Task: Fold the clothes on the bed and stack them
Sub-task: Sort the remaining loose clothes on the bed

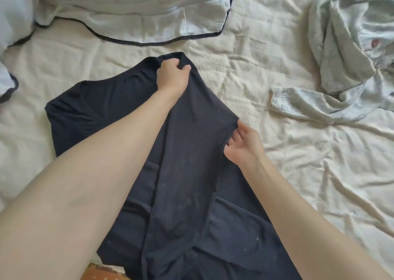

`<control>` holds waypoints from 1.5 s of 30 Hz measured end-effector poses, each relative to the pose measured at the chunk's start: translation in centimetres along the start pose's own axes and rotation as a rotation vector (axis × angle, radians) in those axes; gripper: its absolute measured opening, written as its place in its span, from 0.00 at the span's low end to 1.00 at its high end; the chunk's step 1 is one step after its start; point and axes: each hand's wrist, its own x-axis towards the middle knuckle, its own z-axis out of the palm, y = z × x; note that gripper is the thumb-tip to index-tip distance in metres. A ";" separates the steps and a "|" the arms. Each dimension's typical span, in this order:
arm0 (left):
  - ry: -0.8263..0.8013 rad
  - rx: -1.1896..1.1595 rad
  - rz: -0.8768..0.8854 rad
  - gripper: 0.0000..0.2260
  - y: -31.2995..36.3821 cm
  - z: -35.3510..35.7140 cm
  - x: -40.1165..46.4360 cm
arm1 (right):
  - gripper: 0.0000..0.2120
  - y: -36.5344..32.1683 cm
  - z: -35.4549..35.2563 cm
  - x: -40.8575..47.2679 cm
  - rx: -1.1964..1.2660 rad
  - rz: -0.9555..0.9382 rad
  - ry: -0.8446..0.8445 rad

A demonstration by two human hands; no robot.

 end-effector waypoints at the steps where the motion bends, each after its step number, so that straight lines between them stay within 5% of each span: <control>1: -0.003 -0.048 0.004 0.16 0.2 0.2 0.2 | 0.08 -0.3 -0.1 0.0 0.046 -0.003 -0.007; 4: -0.039 -0.074 0.012 0.04 0.3 0.3 0.2 | 0.08 -0.4 -0.3 0.5 -0.004 -0.049 -0.014; 7: -0.141 -0.123 -0.052 0.19 -0.5 -0.4 -0.1 | 0.09 0.0 -0.5 1.0 -0.284 -0.112 -0.009; 11: -0.151 -0.164 -0.079 0.22 -1.8 -1.2 -2.2 | 0.15 1.0 -2.6 0.8 -0.719 -0.141 0.070; 20: 0.049 -0.162 -0.067 0.16 -8.2 -4.7 -14.5 | 0.30 5.0 -7.4 -2.8 -0.863 0.004 -0.024; 30: 0.037 -0.065 -0.526 0.13 -19.8 -6.0 -31.9 | 0.27 9.3 -13.6 -7.8 -0.945 0.061 -0.122; 33: -0.081 -0.256 -0.681 0.15 -20.8 -5.4 -34.7 | 0.26 10.9 -14.9 -8.7 -1.028 0.087 -0.160; 35: -0.082 -0.464 -0.761 0.11 -20.6 -5.1 -36.3 | 0.14 11.7 -15.2 -9.2 -1.125 0.068 -0.236; 37: -0.051 -0.554 -0.753 0.08 -20.7 -4.8 -37.8 | 0.08 12.8 -15.8 -9.8 -1.230 0.034 -0.288; 42: 0.104 -0.662 -0.692 0.12 -20.4 -4.9 -39.3 | 0.16 14.8 -16.6 -10.7 -1.362 -0.042 -0.262; 45: 0.065 -0.618 -0.645 0.09 -20.8 -5.4 -39.6 | 0.18 15.8 -17.4 -11.0 -1.508 -0.096 -0.184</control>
